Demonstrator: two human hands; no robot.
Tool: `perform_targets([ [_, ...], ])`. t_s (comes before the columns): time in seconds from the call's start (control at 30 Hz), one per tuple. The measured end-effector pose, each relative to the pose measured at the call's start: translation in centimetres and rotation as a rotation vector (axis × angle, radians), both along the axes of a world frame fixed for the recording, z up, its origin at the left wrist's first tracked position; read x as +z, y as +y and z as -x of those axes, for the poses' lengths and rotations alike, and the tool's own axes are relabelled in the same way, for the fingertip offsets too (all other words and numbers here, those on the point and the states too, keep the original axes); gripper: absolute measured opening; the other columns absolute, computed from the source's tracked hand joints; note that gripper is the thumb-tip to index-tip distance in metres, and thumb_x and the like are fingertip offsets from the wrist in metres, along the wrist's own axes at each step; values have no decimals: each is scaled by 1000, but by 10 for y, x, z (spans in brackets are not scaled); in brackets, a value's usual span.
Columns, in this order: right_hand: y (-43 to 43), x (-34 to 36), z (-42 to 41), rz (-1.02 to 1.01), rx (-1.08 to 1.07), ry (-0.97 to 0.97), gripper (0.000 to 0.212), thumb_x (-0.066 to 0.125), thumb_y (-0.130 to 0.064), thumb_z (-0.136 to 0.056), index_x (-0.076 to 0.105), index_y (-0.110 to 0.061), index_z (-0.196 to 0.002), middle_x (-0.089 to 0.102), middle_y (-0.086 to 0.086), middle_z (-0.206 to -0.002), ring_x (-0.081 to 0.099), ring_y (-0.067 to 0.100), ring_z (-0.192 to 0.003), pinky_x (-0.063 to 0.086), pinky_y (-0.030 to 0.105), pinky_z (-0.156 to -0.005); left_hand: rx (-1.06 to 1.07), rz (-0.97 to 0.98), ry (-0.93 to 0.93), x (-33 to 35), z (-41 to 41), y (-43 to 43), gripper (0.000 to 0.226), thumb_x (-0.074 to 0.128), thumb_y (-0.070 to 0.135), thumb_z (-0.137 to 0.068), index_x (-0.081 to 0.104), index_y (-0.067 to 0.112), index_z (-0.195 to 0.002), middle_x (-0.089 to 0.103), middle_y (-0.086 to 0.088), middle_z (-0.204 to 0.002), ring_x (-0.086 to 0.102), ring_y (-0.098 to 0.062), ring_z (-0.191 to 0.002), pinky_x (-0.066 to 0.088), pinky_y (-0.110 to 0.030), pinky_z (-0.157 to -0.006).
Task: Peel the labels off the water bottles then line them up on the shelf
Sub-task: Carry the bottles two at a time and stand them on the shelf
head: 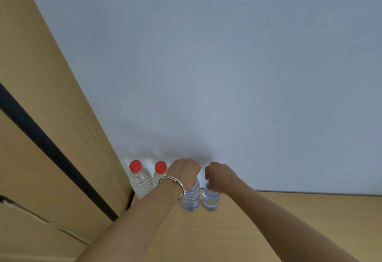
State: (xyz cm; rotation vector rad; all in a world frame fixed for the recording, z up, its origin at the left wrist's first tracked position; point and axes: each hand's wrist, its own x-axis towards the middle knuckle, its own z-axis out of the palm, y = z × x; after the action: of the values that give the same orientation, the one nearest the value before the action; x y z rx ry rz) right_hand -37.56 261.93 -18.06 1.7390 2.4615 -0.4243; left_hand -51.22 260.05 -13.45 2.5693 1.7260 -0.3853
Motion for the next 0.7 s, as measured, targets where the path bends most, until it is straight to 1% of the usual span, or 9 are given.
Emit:
perform_targets([
  [0.13, 0, 0, 0, 3, -30, -1, 26, 60, -5, -82, 66, -6, -107, 61, 10, -110, 63, 27, -96, 47, 28, -77, 22, -4, -24, -2, 2, -3, 34, 45, 5, -92, 60, 7, -123, 59, -17, -120, 58, -33, -109, 46, -35, -88],
  [0.27, -2, 0, 2, -1, -68, 2, 25, 58, -6, -81, 66, -6, -105, 62, 10, -108, 64, 26, -94, 49, 28, -77, 38, -17, -46, -4, 4, -5, 34, 44, 4, -92, 61, 7, -122, 59, -17, -119, 58, -33, -108, 45, -35, -87],
  [0.43, -5, 0, 4, 9, -127, 6, 25, 58, -6, -81, 66, -6, -105, 63, 9, -107, 64, 25, -94, 49, 27, -75, 30, -25, -33, -2, 4, -9, 26, 43, 0, -90, 62, 1, -109, 60, -19, -114, 59, -35, -105, 45, -36, -84],
  [0.57, -10, 2, 7, 3, -161, 3, 25, 57, -7, -83, 64, -7, -107, 61, 9, -110, 62, 26, -97, 48, 28, -77, 6, -53, -26, -4, 7, -9, 27, 44, 2, -91, 62, 4, -112, 61, -17, -115, 59, -34, -107, 46, -36, -86],
  [0.63, -12, 3, 8, 6, -167, -7, 26, 56, -10, -85, 63, -8, -109, 59, 9, -112, 61, 27, -99, 48, 30, -79, -13, -74, -5, -5, 7, -10, 27, 45, 1, -91, 62, 5, -111, 62, -16, -114, 60, -33, -106, 46, -35, -85],
  [0.7, -15, 5, 7, 17, -184, -16, 28, 58, -17, -87, 60, -9, -113, 56, 9, -116, 59, 28, -102, 47, 31, -81, -37, -97, 20, -6, 7, -13, 26, 45, 1, -91, 62, 5, -111, 62, -14, -113, 61, -32, -105, 45, -34, -82],
])
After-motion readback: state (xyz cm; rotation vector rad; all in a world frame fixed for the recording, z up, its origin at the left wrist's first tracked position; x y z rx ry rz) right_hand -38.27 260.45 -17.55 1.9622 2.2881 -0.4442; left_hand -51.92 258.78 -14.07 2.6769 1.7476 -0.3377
